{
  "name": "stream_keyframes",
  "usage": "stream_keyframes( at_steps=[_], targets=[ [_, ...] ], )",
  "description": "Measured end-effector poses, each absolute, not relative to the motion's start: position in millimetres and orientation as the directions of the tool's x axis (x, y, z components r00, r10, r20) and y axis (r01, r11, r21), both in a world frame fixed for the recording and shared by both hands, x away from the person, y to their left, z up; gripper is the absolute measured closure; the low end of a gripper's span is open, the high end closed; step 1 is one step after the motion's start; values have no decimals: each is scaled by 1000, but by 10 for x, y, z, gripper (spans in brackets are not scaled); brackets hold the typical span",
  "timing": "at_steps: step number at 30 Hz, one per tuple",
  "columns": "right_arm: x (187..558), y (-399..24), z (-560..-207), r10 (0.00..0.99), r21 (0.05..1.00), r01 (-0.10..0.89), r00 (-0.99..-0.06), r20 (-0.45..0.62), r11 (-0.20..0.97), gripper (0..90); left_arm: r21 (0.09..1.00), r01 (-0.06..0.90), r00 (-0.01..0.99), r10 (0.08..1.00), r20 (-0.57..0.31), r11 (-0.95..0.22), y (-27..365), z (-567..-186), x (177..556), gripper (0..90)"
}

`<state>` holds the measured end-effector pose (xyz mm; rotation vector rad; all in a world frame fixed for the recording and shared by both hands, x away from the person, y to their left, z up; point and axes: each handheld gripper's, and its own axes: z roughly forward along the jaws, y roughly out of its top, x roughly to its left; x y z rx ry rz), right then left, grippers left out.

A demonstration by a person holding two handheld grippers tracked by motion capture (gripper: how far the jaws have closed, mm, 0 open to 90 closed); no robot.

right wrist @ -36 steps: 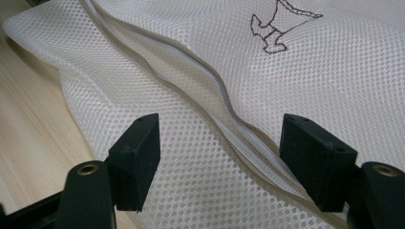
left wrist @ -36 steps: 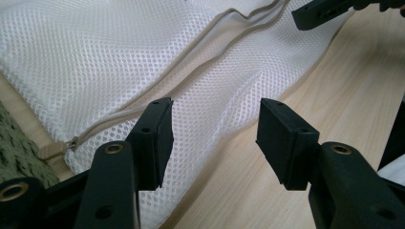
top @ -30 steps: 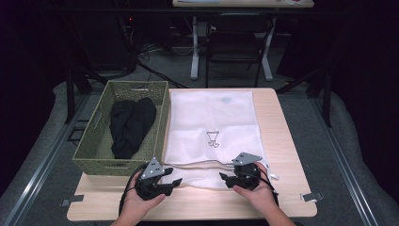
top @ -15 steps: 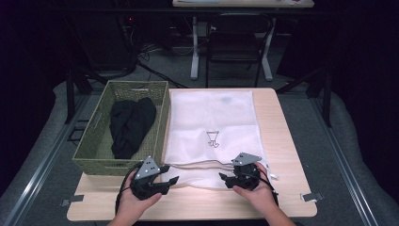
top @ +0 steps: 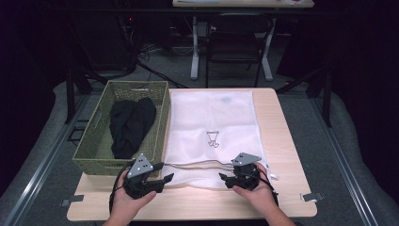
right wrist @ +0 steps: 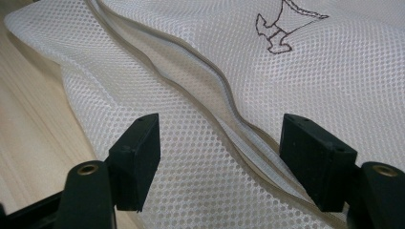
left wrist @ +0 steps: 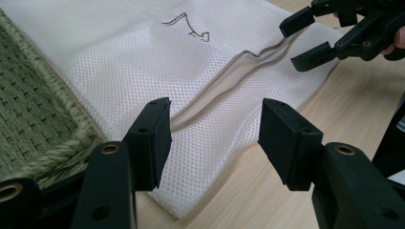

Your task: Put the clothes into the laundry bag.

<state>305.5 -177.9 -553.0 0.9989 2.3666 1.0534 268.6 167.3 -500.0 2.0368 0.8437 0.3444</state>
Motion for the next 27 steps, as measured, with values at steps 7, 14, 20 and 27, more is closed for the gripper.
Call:
stream_keyframes(
  at_steps=[7, 14, 20, 27],
  targets=[
    [3059, -1781, -5532, 728, 754, 457, -684, -40, 471, 303, 817, 434, 722, 689, -62, -381, 1723, -4958, 2694, 442],
    [3059, -1781, -5533, 729, 754, 458, -683, -41, 471, 303, 821, 438, 701, 711, -57, -366, 1803, -4909, 2701, 440],
    [3061, -1783, -5533, 730, 754, 458, -682, -42, 471, 302, 829, 446, 676, 734, -65, -338, 1871, -4881, 2716, 433],
    [3064, -1782, -5535, 731, 753, 459, -681, -42, 471, 302, 830, 455, 665, 743, -77, -322, 1928, -4860, 2731, 430]
  ],
)
